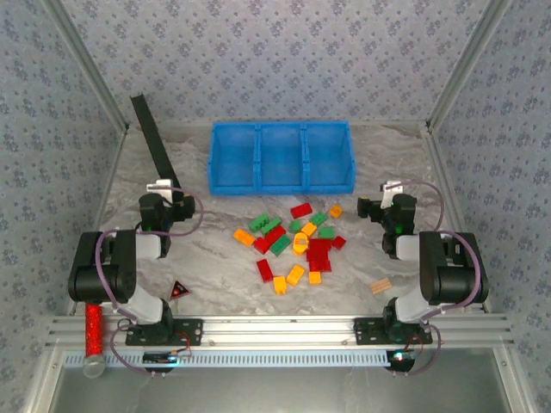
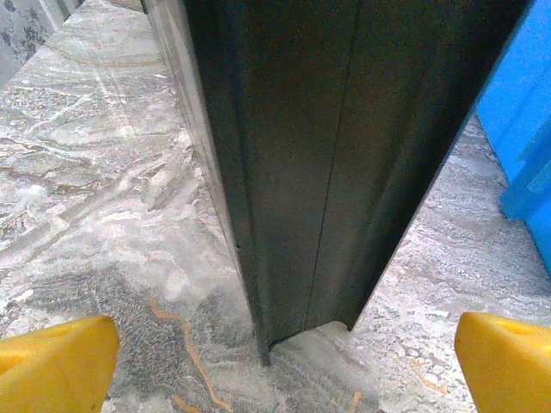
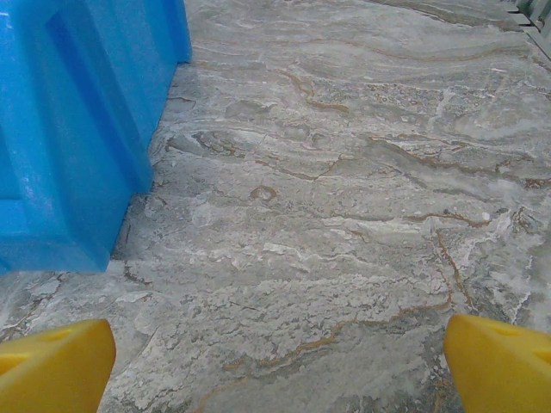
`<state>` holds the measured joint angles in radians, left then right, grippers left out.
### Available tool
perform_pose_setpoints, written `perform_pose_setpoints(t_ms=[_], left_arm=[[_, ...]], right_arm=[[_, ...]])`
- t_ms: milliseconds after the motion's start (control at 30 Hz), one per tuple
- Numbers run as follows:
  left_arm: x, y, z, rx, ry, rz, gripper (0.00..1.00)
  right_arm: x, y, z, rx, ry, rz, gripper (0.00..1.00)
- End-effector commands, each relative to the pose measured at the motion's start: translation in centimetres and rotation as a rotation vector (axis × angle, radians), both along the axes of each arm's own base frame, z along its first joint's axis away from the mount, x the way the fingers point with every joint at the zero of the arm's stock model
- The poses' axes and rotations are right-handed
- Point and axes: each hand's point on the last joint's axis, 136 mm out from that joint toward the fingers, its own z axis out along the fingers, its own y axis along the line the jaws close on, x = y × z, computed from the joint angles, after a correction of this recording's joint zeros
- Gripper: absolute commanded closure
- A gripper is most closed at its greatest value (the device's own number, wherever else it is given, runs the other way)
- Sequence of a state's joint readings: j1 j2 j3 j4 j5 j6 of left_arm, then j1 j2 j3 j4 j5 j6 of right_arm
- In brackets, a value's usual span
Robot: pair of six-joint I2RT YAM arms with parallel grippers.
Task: Sort the legos into containers by color
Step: Pick up the lego from the bottom-center of the table.
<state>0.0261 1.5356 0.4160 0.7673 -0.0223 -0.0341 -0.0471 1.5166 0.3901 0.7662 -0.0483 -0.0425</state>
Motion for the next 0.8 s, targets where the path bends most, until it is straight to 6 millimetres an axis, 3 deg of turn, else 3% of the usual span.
perform_pose_setpoints(t_ms=[0, 233, 300, 367, 467, 533, 667, 767], left_arm=[[0.4, -0.2, 0.9, 0.001, -0.041, -0.017, 0.0], [0.5, -0.2, 1.0, -0.002, -0.041, -0.015, 0.0], [0.5, -0.1, 1.0, -0.001, -0.042, -0.016, 0.0], [0.5, -0.2, 1.1, 0.002, -0.047, -0.016, 0.0], [0.9, 0.0, 3.6, 0.065, 0.009, 0.039, 0.0], [1.4, -0.2, 6.4, 0.093, 0.022, 0.089, 0.0], [2.4, -3.1, 12.9, 0.021, -0.01, 0.062, 0.01], [2.8, -6.2, 16.1, 0.043, 0.016, -0.012, 0.02]], right_arm=[[0.5, -0.1, 0.8, -0.004, -0.026, -0.009, 0.0], [0.5, -0.2, 1.0, -0.004, -0.032, -0.011, 0.0], [0.5, -0.1, 2.1, -0.024, -0.044, -0.025, 0.0], [0.0, 1.3, 4.2, -0.051, 0.0, 0.003, 0.0], [-1.7, 4.2, 6.8, 0.041, 0.076, 0.018, 0.0], [-3.2, 6.4, 7.4, 0.127, 0.13, 0.028, 0.0], [-6.7, 9.1, 5.7, 0.216, 0.299, -0.052, 0.02], [-9.9, 12.1, 4.0, 0.278, 0.415, -0.046, 0.06]])
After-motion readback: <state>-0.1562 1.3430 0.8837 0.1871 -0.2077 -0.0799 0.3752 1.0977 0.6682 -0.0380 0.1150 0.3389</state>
